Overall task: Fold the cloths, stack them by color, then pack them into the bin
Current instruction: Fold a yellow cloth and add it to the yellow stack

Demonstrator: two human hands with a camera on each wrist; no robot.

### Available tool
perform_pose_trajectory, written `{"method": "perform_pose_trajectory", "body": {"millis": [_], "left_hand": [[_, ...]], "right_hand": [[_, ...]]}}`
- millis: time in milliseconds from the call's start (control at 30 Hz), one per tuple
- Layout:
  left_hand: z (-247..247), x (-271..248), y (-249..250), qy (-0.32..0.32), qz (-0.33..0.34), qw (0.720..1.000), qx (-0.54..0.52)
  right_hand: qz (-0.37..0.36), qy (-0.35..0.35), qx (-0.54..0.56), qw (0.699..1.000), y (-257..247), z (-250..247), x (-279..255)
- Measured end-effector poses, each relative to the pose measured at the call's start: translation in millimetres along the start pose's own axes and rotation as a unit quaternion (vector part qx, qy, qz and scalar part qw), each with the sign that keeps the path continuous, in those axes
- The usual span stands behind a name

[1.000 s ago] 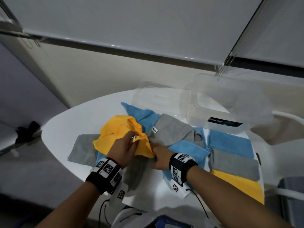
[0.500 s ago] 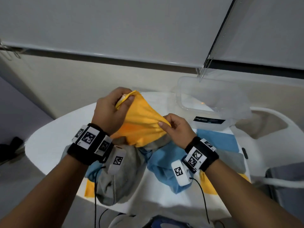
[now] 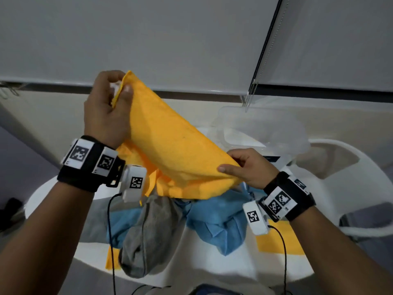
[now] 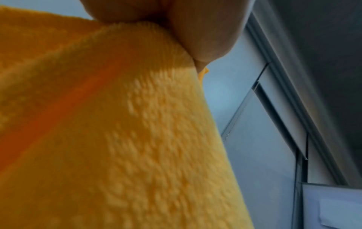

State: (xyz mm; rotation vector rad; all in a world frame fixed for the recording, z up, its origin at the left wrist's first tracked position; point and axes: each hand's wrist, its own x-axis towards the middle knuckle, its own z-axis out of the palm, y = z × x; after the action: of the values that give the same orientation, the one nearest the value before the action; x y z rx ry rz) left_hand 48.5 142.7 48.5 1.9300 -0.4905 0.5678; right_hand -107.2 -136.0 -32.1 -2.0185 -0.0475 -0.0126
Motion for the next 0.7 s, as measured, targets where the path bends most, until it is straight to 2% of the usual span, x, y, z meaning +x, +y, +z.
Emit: {"method": "perform_pose_trajectory", "body": {"millis": [200, 367, 433, 533, 600, 700], "left_hand": [[-2, -31, -31, -0.067, -0.031, 0.994, 0.080], [-5, -39, -40, -0.057, -0.042, 0.992, 0.105], [-9, -33, -46, -0.041, -0.041, 0.992, 0.116], [-15, -26, -51, -0.046, -0.034, 0.991, 0.125], [-17, -29, -53, -0.102, -0.017, 0.992, 0.073], [-29, -36, -54, -0.177, -0.018, 0.984, 0.005]], "right_hand": [[0.019, 0.124, 0.023, 0.992, 30, -25, -16], [-0.001, 0.219, 0.019, 0.975, 20, -44, -18], [0.001, 0.197, 0.005, 0.980, 16, -55, -21], [0.033, 0.093, -0.020, 0.995, 20, -62, -27], [0.028, 0.111, -0.012, 0.993, 26, -63, -31], [0.004, 0.206, 0.036, 0.978, 23, -66, -37]]}}
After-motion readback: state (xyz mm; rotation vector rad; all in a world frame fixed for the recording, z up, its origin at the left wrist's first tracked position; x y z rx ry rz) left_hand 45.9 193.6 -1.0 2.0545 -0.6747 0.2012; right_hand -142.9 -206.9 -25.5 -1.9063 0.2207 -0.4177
